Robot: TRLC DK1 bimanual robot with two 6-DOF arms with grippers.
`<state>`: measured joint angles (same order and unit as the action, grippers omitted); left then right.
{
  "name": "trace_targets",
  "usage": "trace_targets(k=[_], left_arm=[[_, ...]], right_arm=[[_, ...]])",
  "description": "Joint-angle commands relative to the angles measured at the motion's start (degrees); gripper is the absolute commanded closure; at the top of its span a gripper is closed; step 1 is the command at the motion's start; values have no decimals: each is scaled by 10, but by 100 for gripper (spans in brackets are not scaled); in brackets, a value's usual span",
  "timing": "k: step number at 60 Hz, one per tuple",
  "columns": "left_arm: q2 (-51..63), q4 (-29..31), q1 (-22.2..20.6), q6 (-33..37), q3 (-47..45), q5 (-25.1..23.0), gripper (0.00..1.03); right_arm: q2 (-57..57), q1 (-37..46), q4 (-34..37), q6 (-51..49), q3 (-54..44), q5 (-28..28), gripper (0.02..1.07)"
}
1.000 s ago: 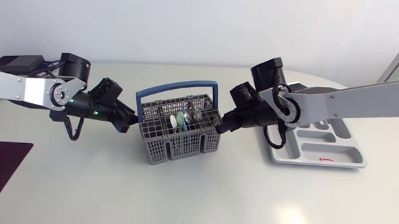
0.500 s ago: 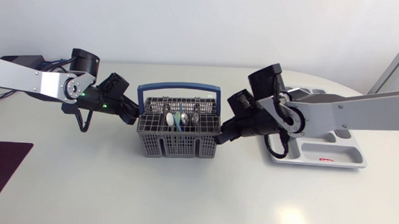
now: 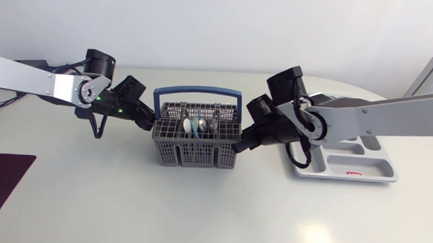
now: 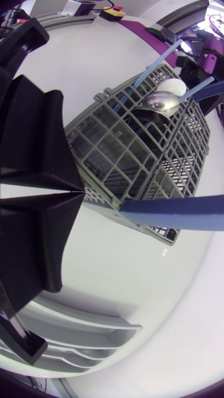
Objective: Unload the cutlery basket into the drawer organizer.
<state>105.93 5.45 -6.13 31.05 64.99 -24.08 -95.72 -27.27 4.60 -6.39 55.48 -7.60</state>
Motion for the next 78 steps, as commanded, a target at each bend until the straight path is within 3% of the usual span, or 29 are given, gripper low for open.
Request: trace_targets(k=[1,18,21,27,33,38,45,54,65,78], left_arm=[[12,-3,-19,-12,13,-25,47],[9,-3,-5,-12,8,-26,47],[7,-3,2,-12,4,-26,47],[-13,-3,19,-11,-9,-26,46],[-48,2,45,-2,-31,-26,27],[-99,3,70,1,-56,-26,20],[-172,32,96,11,-82,-30,11],[-242,105,89,12,-93,-46,8],[-299,164,9,-11,-101,-46,8],[-294,180,-92,-59,-96,-36,10]], right_arm=[[-14,-8,-16,9,30,-14,97],[-17,4,-17,7,6,-11,94],[-15,10,-16,5,1,-11,85],[4,20,-15,-1,-21,-9,52],[41,28,-13,-13,-47,10,22],[77,42,-8,-20,-67,14,10],[125,60,10,-33,-86,12,9],[181,72,36,-37,-108,-5,9],[215,76,57,-34,-130,-39,10],[228,74,69,-30,-141,-59,10]])
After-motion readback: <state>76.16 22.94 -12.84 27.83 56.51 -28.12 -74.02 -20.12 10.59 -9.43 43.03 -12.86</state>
